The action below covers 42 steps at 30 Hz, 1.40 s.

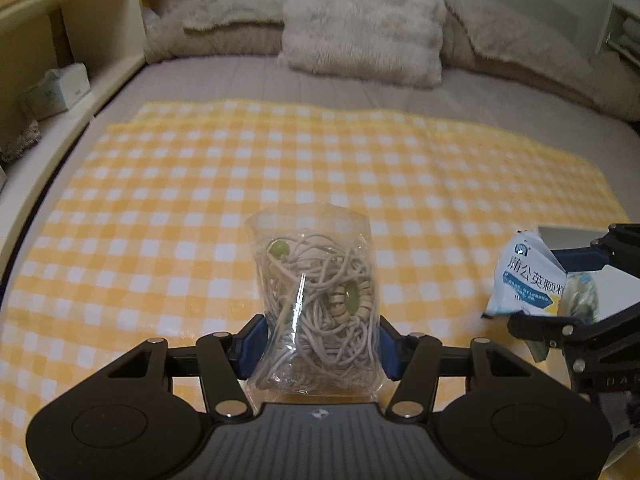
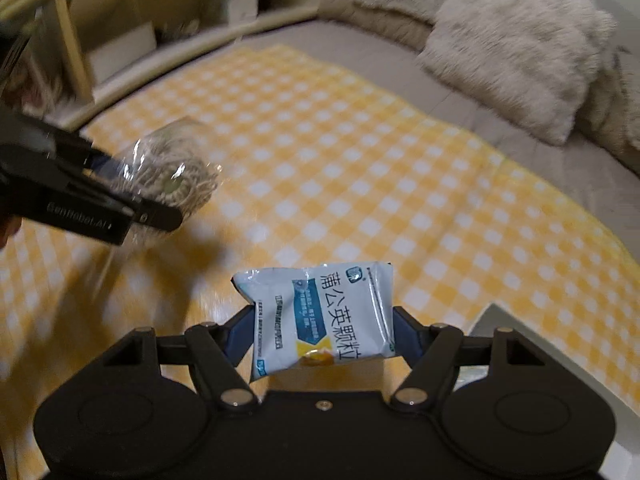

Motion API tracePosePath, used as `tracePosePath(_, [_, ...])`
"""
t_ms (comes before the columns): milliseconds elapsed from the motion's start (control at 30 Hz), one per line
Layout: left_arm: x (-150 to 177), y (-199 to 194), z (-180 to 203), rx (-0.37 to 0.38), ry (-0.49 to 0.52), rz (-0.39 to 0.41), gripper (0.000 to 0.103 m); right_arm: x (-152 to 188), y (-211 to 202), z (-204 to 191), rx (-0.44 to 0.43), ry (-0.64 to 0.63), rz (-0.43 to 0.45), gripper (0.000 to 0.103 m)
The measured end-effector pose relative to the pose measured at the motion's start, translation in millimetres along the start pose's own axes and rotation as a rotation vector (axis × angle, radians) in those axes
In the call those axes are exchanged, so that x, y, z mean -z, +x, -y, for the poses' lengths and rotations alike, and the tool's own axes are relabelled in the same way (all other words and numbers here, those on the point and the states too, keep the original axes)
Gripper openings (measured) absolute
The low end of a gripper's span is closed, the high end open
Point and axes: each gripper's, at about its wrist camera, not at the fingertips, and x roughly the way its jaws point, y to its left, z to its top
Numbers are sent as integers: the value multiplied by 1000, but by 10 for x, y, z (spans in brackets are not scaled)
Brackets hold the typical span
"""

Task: Organize soft objects
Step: 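Carry the cord bag and sachet over the white box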

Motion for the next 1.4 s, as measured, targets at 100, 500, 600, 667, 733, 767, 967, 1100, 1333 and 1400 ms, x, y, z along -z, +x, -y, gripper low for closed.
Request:
tracePosePath(100, [40,-207,68,0,-8,31,57,-3,-173,39,21,43,58,72])
tracePosePath(500, [141,-1186,311,7,-19,192,57,100,-918,147,70,197,250,72])
tracePosePath(600, [177,-1336,396,12,-18,220,57,145,-1072,189,76,231,288,72])
tracePosePath(667, [188,-1411,432,13,-13,237,57,177,-1169,207,81,241,307,72])
tracePosePath(733, [199,-1458,459,25,-23,261,57,225,-1284,232,87,257,330,72])
tracePosePath(767, [209,-1523,474,34,-29,273,57,250,-1341,247,89,265,341,72])
tracePosePath(967, [144,-1487,772,76,-20,320,57,465,-1738,404,123,316,407,73])
tracePosePath(1100, [-23,-1360,1033,122,-13,340,57,669,-1980,582,169,363,432,73])
tracePosePath(1333, [-162,-1194,1439,227,-12,349,57,1058,-2270,955,265,447,445,73])
tracePosePath(1400, [-174,-1141,1595,263,-7,342,57,1175,-2312,1070,289,475,440,73])
